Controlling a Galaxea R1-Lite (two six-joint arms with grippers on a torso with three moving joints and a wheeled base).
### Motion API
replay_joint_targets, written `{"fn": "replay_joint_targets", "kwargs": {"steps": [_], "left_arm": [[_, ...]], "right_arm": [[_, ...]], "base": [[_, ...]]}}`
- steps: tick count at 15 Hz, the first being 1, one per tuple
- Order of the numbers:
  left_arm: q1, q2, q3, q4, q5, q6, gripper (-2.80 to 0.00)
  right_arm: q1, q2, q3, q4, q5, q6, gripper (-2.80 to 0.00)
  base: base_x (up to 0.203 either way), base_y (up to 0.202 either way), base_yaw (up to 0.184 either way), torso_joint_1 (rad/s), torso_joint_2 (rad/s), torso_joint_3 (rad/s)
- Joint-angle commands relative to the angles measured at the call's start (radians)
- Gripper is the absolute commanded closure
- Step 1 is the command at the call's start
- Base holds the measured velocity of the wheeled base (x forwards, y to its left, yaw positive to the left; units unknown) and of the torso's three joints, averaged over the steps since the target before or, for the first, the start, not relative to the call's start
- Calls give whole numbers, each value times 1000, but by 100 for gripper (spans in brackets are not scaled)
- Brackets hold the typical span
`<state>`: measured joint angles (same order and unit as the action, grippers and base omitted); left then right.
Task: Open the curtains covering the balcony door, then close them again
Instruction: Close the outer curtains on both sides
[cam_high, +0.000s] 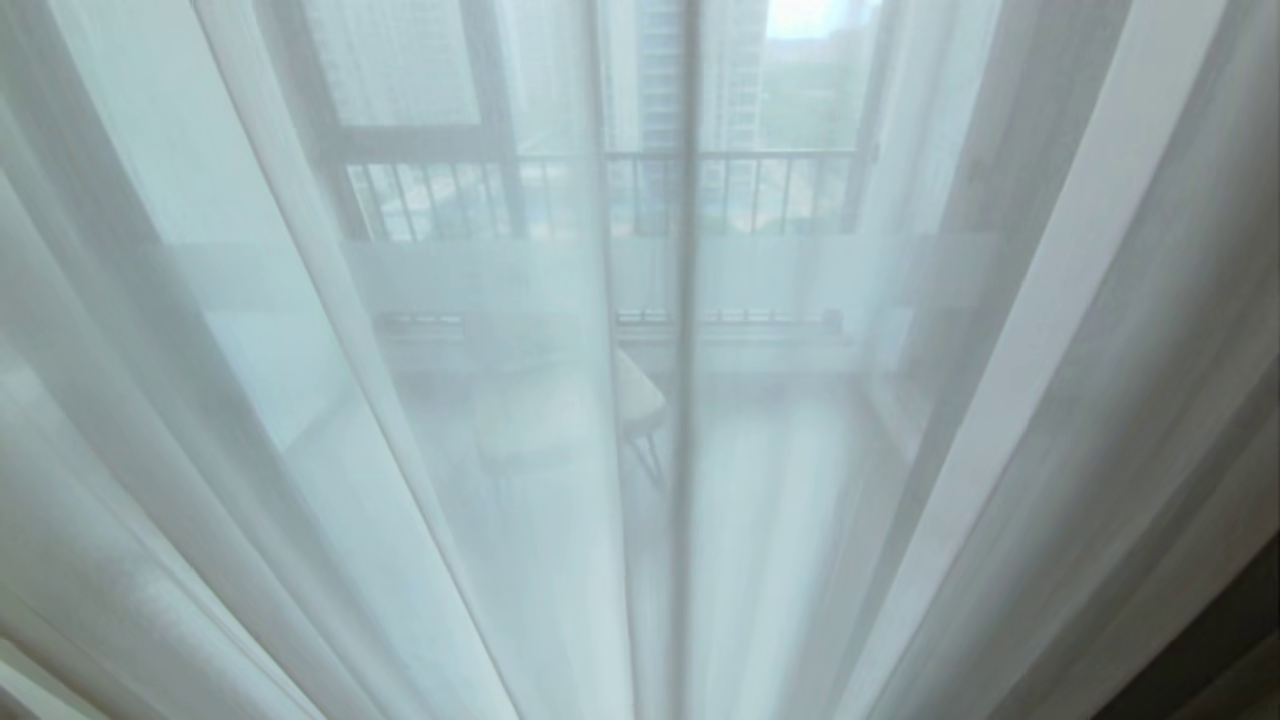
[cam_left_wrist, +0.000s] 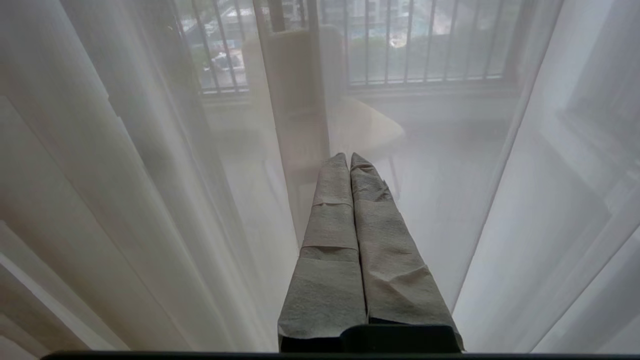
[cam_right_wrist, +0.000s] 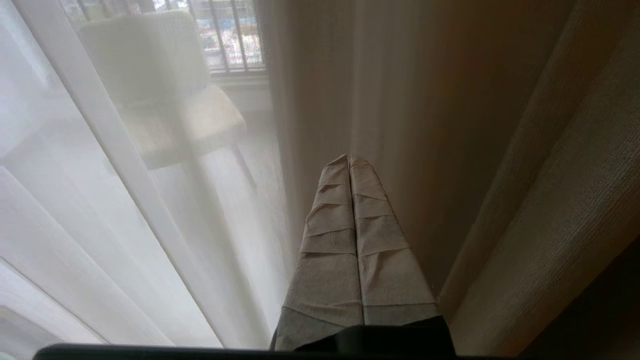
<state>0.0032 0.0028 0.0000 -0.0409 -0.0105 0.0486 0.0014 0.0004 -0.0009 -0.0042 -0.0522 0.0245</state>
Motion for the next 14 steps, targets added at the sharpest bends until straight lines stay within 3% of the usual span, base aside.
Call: {"fn": "replay_joint_targets", "kwargs": {"steps": [1, 14], "left_arm": [[0, -1, 0, -1, 0, 1, 0], [1, -1, 0, -1, 0, -1, 0]], "right_arm": [[0, 0, 0, 0, 0, 0, 0], [0, 0, -1, 0, 1, 3, 0]], "base": [[0, 0, 0, 0, 0, 0], [0, 0, 0, 0, 0, 0]]}}
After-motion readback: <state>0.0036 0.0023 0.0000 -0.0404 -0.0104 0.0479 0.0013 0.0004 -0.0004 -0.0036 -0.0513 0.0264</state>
